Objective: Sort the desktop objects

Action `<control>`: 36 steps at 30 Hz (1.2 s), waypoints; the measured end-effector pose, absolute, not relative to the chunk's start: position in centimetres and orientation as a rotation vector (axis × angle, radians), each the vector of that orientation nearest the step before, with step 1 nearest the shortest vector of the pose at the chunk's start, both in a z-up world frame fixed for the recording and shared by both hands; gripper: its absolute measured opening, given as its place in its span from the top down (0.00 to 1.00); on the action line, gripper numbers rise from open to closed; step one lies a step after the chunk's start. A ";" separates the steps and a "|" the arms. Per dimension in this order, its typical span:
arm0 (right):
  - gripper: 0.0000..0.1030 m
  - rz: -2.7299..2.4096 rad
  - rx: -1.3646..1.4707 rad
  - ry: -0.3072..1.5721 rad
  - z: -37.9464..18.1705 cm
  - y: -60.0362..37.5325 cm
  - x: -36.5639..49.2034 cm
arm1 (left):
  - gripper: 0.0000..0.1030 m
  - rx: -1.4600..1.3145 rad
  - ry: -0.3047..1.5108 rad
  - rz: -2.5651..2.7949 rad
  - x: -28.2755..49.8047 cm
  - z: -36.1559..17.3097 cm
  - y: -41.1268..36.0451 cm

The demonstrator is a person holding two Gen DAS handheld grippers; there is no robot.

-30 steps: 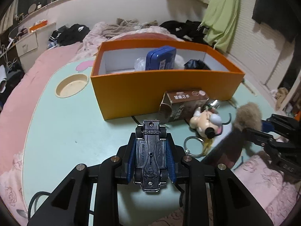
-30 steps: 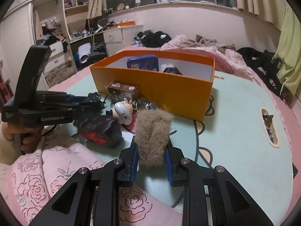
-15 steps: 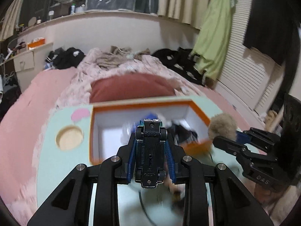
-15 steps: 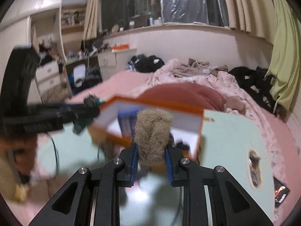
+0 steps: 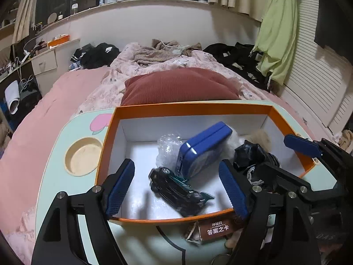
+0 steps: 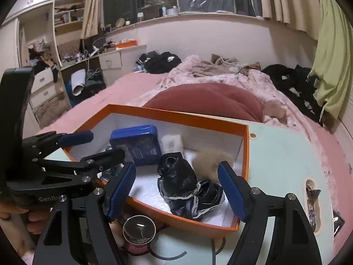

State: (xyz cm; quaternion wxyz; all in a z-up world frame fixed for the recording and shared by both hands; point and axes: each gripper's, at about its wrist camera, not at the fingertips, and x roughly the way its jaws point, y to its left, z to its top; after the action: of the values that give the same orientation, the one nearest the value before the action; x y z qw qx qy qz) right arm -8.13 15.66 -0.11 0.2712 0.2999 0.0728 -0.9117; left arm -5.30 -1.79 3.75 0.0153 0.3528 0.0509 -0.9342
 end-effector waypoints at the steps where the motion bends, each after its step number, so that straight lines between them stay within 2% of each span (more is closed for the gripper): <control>1: 0.25 -2.455 0.810 0.197 -0.1 15.7 -8.2 | 0.24 1.100 0.160 -2.906 -5.3 3.7 -1.8; 3: 0.26 -2.463 0.794 0.198 0.1 15.9 -7.8 | 0.24 1.104 0.190 -2.918 -5.1 4.0 -1.9; 6: 0.25 -2.479 0.698 0.173 1.6 17.2 -6.1 | 0.24 0.965 0.282 -2.987 -2.3 5.8 -2.4; 11: 0.16 -2.476 0.677 0.257 2.1 19.2 -2.0 | 0.24 1.006 0.191 -3.055 1.5 7.2 -1.6; 16: 0.16 -2.462 0.830 0.296 -1.4 21.1 -0.6 | 0.24 1.168 0.085 -3.016 4.5 4.7 -1.3; 22: 0.16 -2.497 1.030 0.255 -4.8 22.5 -1.9 | 0.24 1.290 0.122 -2.922 4.2 1.1 -1.5; 25: 0.08 -2.487 1.040 0.253 -5.0 22.6 -2.0 | 0.14 1.294 0.027 -2.877 4.0 -0.3 -0.8; 28: 0.03 -2.477 1.042 0.285 -5.2 22.3 -1.8 | 0.09 1.306 0.043 -2.886 3.9 -0.4 -0.7; 36: 0.01 -2.471 1.041 0.283 -5.2 22.4 -1.9 | 0.08 1.280 0.055 -2.886 4.1 -0.7 -1.0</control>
State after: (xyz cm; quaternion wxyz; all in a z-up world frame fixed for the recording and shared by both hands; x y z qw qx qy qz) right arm -1.88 22.41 -5.23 0.2208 0.3765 0.1025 -0.8939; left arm 4.11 -1.02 -0.65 -0.0082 0.4054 0.0175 -0.9139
